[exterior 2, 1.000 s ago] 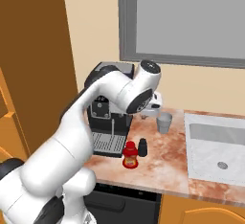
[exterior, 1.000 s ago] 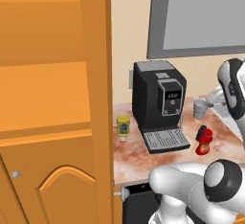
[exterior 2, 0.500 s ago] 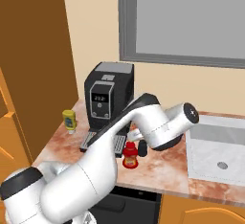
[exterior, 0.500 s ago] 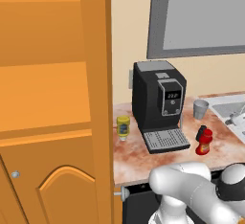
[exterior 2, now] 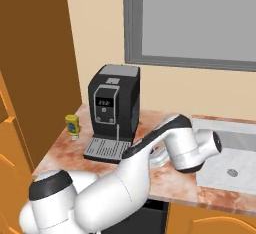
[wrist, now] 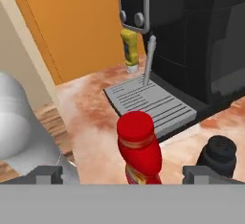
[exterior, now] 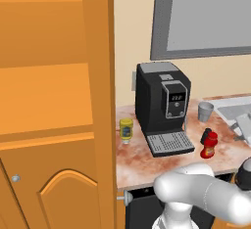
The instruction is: There are various items on the counter. Only move the condiments/shakers into the cabinet.
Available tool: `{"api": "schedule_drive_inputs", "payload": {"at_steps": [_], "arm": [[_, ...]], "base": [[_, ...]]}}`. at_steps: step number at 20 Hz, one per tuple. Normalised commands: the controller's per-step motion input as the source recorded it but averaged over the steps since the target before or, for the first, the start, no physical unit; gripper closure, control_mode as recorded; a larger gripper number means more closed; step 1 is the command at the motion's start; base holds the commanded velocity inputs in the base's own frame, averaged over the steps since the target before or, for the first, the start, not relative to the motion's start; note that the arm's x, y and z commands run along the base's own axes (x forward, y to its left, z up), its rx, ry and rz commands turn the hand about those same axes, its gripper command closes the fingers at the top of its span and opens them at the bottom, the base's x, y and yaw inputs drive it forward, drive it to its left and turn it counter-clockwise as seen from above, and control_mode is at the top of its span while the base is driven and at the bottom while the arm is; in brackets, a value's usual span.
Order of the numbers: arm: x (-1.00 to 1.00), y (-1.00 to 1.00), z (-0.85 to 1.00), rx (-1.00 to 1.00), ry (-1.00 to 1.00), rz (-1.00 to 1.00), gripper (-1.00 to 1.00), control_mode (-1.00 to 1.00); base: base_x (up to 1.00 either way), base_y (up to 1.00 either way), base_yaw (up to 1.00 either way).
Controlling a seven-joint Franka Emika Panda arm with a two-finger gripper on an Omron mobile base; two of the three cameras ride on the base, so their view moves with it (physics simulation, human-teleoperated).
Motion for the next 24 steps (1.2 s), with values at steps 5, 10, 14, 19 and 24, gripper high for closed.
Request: {"api": "schedule_drive_inputs", "payload": {"at_steps": [5, 10, 14, 19, 24], "arm": [[0.06, 0.0, -0.22, 0.13, -0.07, 0.22, -1.0, -1.0], [0.2, 0.0, -0.04, 0.11, -0.07, 0.05, -1.0, -1.0], [0.06, 0.0, -0.03, 0.04, -0.08, 0.0, -1.0, -1.0], [0.0, 0.0, -0.14, 0.0, -0.08, 0.0, -1.0, -1.0], [0.0, 0.11, -0.21, 0.0, -0.05, -0.01, -1.0, -1.0]], "base": [[0.0, 0.0, 0.0], [0.0, 0.0, 0.0], [0.0, 0.0, 0.0], [0.0, 0.0, 0.0], [0.0, 0.0, 0.0]]}}
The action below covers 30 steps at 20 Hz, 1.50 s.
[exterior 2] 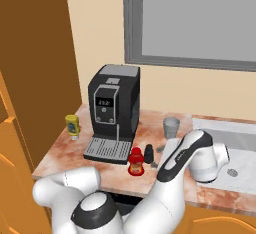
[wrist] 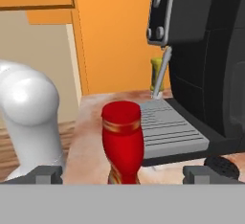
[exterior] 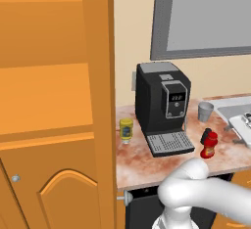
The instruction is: There are various items on the counter. Only move the condiments/shakers into the cabinet.
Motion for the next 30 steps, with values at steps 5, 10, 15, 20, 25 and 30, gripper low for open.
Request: {"api": "schedule_drive_inputs", "payload": {"at_steps": [5, 10, 15, 20, 25, 30], "arm": [[0.12, 0.11, -0.16, 0.0, 0.0, 0.0, -1.0, -1.0], [0.0, 0.06, -0.04, 0.0, 0.0, 0.0, -1.0, -1.0], [0.0, 0.16, 0.0, 0.0, 0.0, 0.0, -1.0, -1.0], [0.0, 0.23, 0.0, 0.0, 0.0, 0.0, -1.0, -1.0], [0.0, 0.11, 0.0, 0.0, 0.0, 0.0, -1.0, -1.0], [0.0, 0.16, 0.0, 0.0, 0.0, 0.0, -1.0, -1.0]], "base": [[0.0, 0.0, 0.0], [0.0, 0.0, 0.0], [0.0, 0.0, 0.0], [0.0, 0.0, 0.0], [0.0, 0.0, 0.0], [0.0, 0.0, 0.0]]}}
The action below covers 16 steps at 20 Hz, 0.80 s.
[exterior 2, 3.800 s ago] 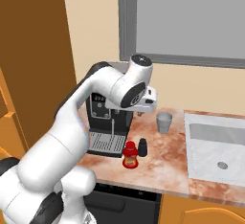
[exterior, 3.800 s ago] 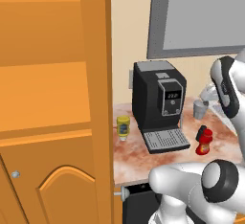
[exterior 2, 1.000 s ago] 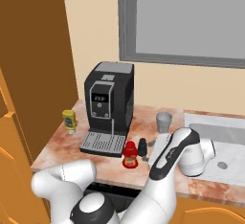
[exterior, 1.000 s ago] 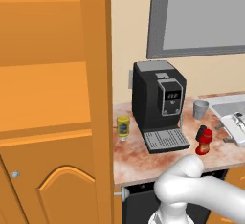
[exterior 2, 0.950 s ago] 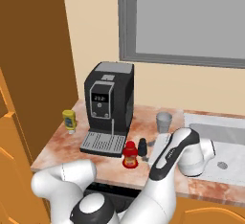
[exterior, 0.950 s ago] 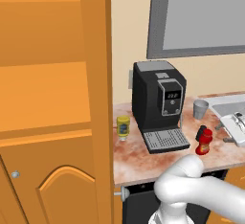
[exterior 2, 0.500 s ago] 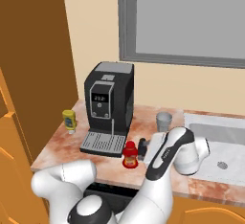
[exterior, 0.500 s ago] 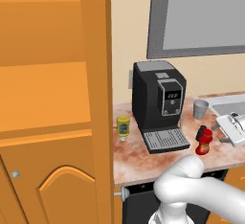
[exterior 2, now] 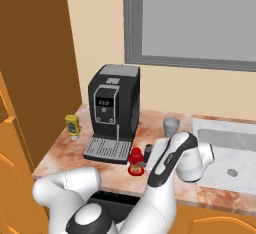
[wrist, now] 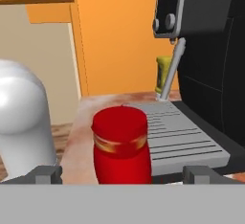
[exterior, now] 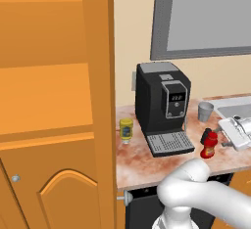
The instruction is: There are various items on the counter. Only move the condiments/shakers into the cabinet.
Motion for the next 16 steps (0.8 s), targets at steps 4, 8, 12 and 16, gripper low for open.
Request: {"api": "schedule_drive_inputs", "payload": {"at_steps": [4, 8, 12, 16], "arm": [[0.0, 0.24, 0.0, 0.0, 0.0, 0.0, -1.0, -1.0], [0.0, 0.18, 0.0, 0.0, 0.0, 0.0, -1.0, -1.0], [0.0, 0.06, -0.03, 0.0, 0.0, 0.0, -1.0, -1.0], [0.0, 0.03, -0.12, 0.0, 0.0, 0.0, -1.0, -1.0]], "base": [[0.0, 0.0, 0.0], [0.0, 0.0, 0.0], [0.0, 0.0, 0.0], [0.0, 0.0, 0.0]]}}
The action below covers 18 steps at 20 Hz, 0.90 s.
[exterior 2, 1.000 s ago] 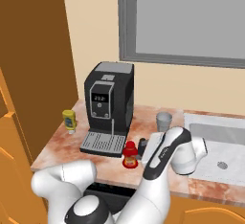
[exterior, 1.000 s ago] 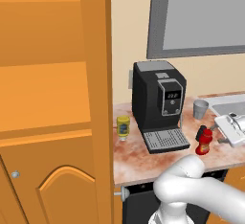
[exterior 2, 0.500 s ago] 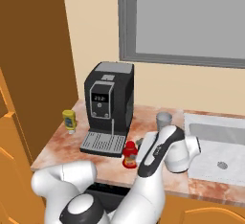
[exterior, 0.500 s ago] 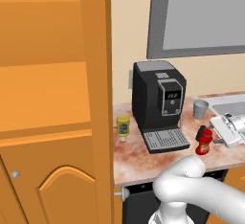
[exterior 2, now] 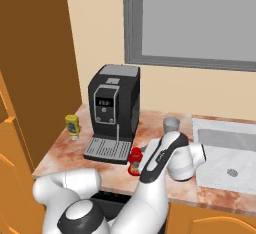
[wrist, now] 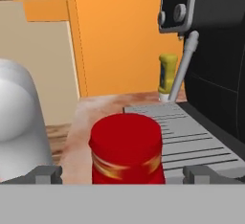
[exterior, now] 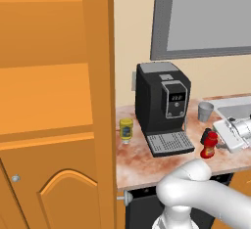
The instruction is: There are various items on the counter. Only move the condiments/shakers into the cabinet.
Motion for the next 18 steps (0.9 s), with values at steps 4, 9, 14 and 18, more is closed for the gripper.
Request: {"api": "schedule_drive_inputs", "payload": {"at_steps": [4, 9, 14, 18], "arm": [[0.0, 0.13, -0.14, 0.0, 0.0, 0.0, -1.0, -1.0], [0.0, 0.28, -0.14, 0.0, 0.0, 0.0, 1.0, -1.0], [0.0, 0.27, -0.03, 0.0, 0.0, -0.02, 1.0, -1.0], [-0.15, 0.09, 0.2, 0.0, -0.02, -0.04, 1.0, -1.0]], "base": [[0.0, 0.0, 0.0], [0.0, 0.0, 0.0], [0.0, 0.0, 0.0], [0.0, 0.0, 0.0]]}}
